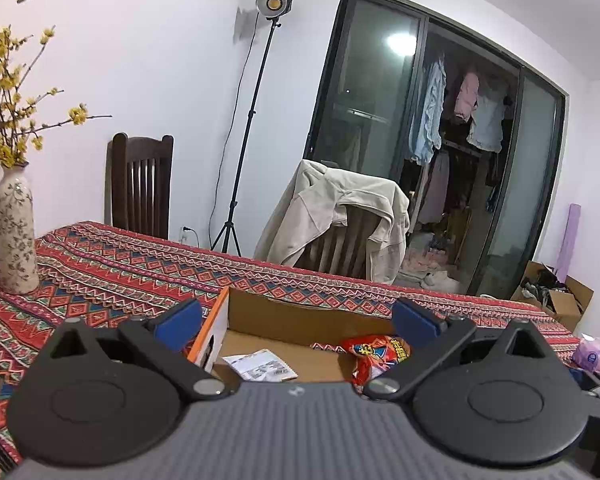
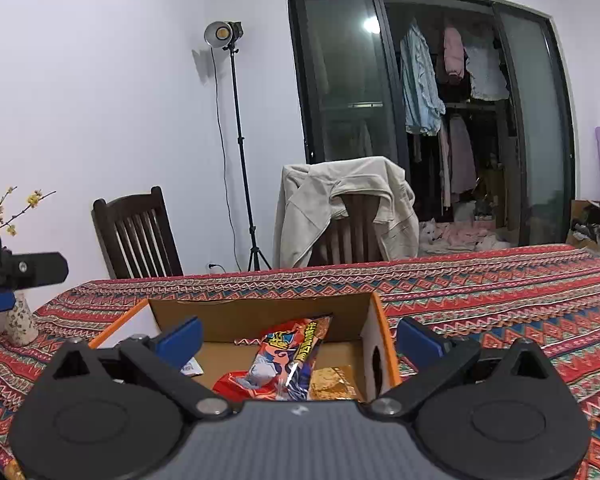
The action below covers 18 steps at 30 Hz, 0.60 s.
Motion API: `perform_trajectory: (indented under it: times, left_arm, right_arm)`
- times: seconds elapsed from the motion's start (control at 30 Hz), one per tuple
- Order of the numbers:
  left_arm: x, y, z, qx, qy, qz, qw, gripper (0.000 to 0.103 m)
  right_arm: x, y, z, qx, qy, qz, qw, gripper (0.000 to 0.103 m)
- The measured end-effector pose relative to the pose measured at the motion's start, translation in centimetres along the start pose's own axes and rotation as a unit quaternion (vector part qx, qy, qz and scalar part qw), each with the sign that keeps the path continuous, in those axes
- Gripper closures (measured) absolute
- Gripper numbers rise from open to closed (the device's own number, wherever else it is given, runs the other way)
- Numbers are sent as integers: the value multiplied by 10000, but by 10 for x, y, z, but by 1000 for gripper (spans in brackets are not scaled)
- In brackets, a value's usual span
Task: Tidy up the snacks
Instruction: 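Move both open grippers back toward the snack pile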
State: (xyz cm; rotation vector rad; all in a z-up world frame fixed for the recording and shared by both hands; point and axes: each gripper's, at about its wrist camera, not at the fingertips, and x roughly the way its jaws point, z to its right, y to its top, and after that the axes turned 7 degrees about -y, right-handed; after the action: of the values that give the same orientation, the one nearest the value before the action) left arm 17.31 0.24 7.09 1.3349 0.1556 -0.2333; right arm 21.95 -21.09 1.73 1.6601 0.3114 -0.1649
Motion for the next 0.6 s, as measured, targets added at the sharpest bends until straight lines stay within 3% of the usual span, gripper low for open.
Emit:
perform_trajectory:
  times: [0.23, 0.6]
  left_arm:
    - [-24, -11, -3, 165, -49, -93, 9998, 0]
    - [-52, -48, -19, 299, -59, -404, 9987, 0]
  right_arm:
    - [-34, -12, 8, -89, 156, -26, 9998, 0]
    - [-66, -56, 10, -251, 630, -668, 9955, 0]
